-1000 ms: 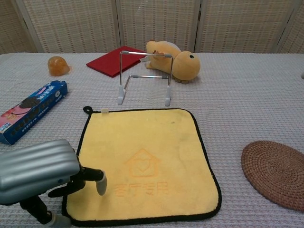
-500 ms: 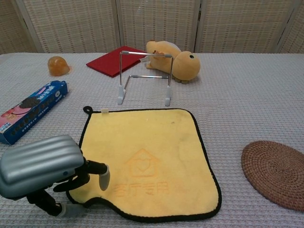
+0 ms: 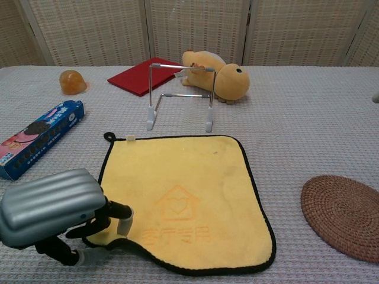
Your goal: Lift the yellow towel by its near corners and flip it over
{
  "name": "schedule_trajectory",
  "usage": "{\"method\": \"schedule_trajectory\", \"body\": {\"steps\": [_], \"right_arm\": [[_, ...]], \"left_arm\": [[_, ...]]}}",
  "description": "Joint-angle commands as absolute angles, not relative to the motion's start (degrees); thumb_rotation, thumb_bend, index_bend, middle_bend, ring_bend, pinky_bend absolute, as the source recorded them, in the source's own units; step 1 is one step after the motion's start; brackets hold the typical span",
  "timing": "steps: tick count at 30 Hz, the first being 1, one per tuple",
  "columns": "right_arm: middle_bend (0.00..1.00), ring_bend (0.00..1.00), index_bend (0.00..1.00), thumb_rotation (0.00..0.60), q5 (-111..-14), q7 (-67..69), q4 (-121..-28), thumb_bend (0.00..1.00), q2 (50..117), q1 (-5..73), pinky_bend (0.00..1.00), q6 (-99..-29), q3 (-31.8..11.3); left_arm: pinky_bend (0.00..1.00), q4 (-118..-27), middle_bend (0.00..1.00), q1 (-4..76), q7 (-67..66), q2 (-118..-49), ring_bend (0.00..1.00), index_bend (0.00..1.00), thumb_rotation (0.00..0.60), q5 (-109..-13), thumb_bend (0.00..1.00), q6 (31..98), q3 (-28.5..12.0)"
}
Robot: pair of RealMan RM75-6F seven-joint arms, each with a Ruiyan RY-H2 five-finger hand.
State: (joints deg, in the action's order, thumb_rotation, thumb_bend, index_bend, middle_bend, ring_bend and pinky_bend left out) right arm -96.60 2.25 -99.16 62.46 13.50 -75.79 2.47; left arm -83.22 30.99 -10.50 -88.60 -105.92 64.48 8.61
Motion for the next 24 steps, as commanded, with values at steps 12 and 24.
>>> {"method": "schedule_trajectory", "body": {"steps": [12,24], "right_arm": [[0.52,0.51,0.19,0.600,-104.6,-3.3,-97.2,0.40,67.3,19.7,0.50,-70.6,2.4],[0.89,0.93,0.29,0.600,-106.0,-5.6,-96.6,0.25,75.1,27.5,0.96,-59.2,3.4]], "left_arm": [[0.96,-83.9,0.94,30.5,-11.8,-88.9,0.85,0.61,0.600,-104.7,0.42,65.0,8.6],[0.96,-84.6,0.94,30.0,-12.5,-88.7,0.85,0.61,0.600,-104.3,0.42,65.6,8.9]]}}
